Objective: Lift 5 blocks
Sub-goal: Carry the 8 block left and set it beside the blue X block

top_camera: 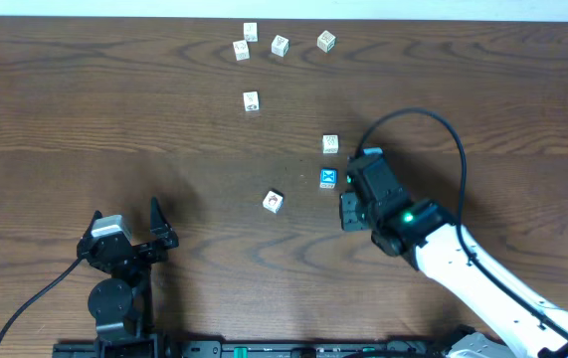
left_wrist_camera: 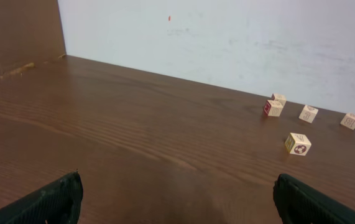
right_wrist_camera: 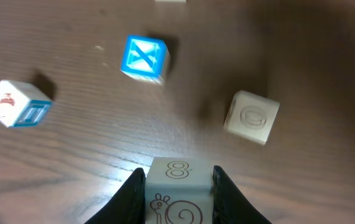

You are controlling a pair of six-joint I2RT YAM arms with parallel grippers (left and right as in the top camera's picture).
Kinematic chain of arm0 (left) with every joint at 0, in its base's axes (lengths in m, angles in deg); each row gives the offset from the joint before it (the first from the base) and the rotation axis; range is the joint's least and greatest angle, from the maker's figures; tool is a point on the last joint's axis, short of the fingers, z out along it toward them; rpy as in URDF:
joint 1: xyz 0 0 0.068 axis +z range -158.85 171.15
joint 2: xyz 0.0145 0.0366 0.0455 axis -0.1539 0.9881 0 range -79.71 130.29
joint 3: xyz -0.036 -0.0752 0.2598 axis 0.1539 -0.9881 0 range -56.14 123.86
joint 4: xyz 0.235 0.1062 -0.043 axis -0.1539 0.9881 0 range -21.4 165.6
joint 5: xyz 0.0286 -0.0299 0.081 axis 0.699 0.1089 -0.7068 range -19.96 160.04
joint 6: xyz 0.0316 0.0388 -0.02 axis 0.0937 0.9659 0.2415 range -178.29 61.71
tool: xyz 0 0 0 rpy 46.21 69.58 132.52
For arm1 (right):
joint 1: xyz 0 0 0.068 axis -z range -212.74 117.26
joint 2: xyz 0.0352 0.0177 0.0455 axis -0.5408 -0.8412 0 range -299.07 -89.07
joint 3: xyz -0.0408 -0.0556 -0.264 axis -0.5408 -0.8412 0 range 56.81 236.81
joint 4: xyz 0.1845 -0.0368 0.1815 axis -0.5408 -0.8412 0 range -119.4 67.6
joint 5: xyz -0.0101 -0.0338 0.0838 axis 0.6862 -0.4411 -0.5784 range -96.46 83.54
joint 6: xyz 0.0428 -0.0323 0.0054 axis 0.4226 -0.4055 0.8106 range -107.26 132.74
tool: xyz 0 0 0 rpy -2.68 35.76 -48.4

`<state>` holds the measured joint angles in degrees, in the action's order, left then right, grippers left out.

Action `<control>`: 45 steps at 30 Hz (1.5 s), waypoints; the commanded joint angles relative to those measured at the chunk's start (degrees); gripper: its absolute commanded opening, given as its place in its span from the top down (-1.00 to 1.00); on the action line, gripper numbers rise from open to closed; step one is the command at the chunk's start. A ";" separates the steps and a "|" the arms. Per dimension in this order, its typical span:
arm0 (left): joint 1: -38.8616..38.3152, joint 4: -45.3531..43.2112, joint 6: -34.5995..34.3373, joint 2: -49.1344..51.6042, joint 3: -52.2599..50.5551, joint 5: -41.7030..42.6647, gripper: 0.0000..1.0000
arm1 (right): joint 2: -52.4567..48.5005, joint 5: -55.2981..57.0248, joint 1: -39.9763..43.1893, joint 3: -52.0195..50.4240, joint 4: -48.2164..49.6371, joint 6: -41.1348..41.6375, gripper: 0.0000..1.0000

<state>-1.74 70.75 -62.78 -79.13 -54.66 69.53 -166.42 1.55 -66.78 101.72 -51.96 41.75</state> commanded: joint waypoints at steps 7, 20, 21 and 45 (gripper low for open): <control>0.20 2.01 -0.11 -0.35 -1.25 -0.98 -0.96 | -0.35 0.55 -1.22 -9.64 6.62 13.57 0.83; 0.20 2.01 -0.11 -0.35 -1.25 -0.98 -0.96 | -1.44 -5.73 -1.27 -10.10 13.07 -0.61 0.80; 0.20 2.01 -0.11 -0.35 -1.25 -0.98 -0.96 | -1.70 -5.73 -1.27 -10.10 13.46 -0.61 0.79; 0.20 2.01 -0.11 -0.35 -1.25 -0.98 -0.96 | -14.69 -6.38 -1.27 -10.10 24.20 -0.37 0.34</control>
<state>-1.74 70.75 -62.78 -79.13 -54.68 69.53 -178.85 -4.68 -67.26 93.43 -26.74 41.77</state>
